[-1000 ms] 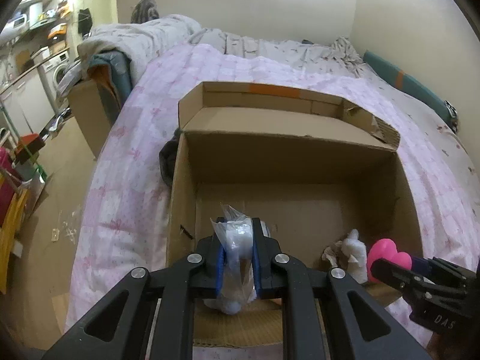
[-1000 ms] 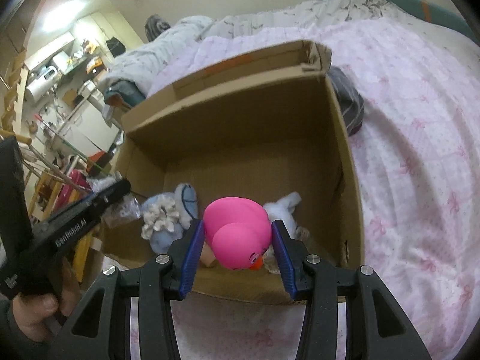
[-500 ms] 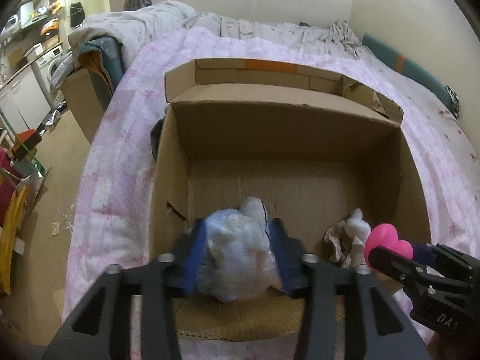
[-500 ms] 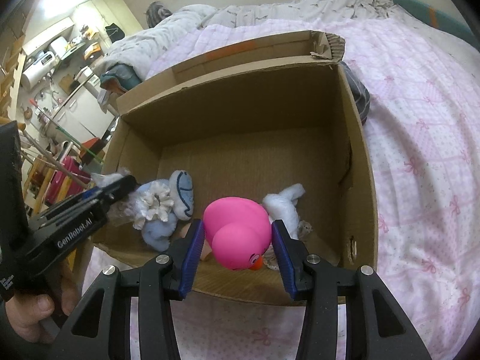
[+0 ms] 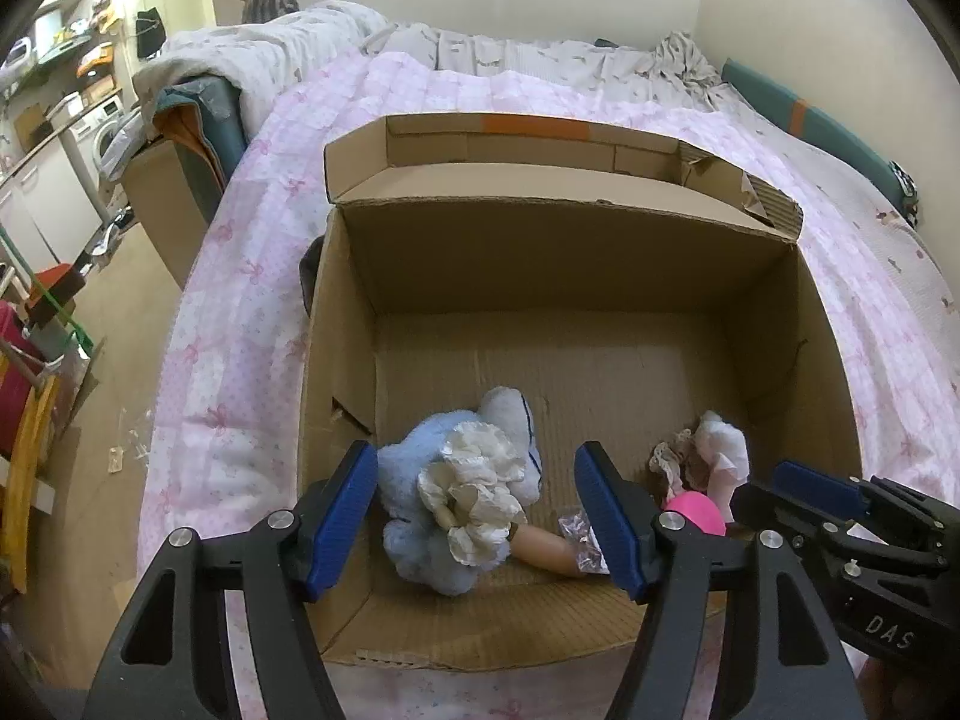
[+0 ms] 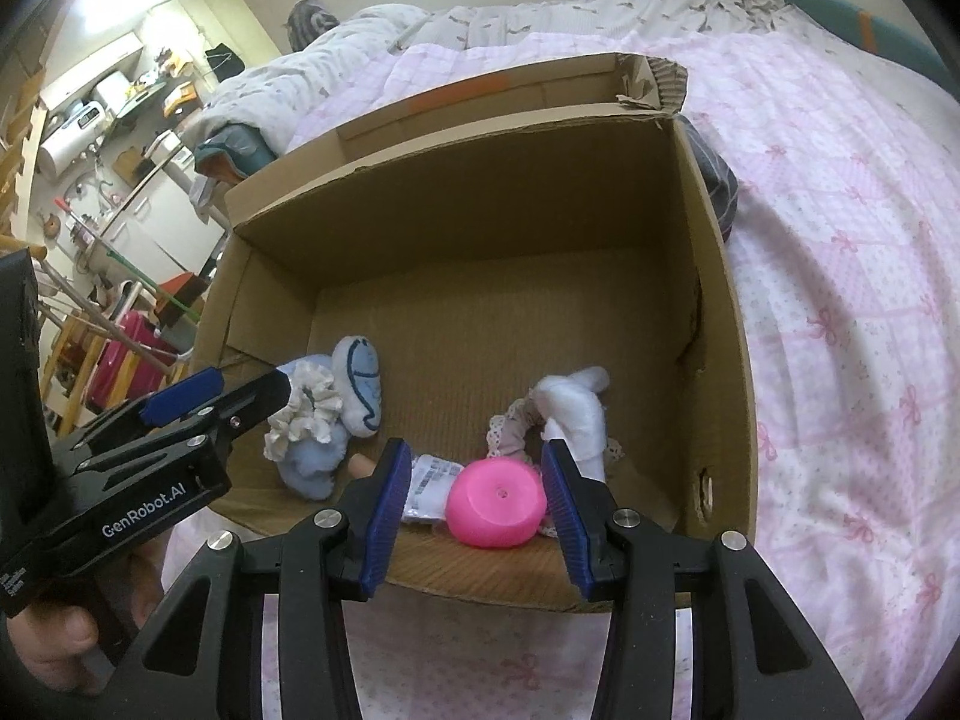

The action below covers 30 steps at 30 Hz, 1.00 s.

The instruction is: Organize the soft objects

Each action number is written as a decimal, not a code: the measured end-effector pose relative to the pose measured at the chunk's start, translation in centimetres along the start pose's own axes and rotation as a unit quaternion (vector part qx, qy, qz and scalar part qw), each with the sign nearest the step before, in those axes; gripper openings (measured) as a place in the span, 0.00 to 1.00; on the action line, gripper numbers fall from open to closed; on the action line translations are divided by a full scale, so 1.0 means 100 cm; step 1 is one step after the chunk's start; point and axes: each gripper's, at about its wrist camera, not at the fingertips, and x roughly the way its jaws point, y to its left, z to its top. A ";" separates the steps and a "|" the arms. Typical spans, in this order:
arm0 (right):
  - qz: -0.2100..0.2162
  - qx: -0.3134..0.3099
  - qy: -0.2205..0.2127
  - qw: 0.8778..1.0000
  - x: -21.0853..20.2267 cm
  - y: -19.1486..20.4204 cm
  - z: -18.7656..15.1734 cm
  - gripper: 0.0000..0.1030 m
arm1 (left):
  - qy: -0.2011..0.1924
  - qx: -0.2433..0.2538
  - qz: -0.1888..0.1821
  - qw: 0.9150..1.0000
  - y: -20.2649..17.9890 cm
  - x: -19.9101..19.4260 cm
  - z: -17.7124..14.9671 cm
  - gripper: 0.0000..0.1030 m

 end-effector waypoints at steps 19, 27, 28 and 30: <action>0.016 -0.009 -0.059 0.998 -0.024 0.006 0.006 0.76 | -0.043 0.018 0.028 0.999 -0.003 -0.017 0.001 0.63; -0.010 -0.020 -0.106 0.994 -0.050 0.011 0.007 1.00 | -0.074 0.001 0.026 0.997 0.002 -0.053 0.000 0.64; -0.015 -0.025 -0.108 0.994 -0.053 0.014 0.006 1.00 | -0.076 -0.001 0.018 0.997 0.003 -0.059 0.000 0.64; -0.020 -0.033 -0.115 0.993 -0.062 0.018 0.004 1.00 | -0.083 -0.005 0.011 0.996 0.006 -0.072 0.001 0.73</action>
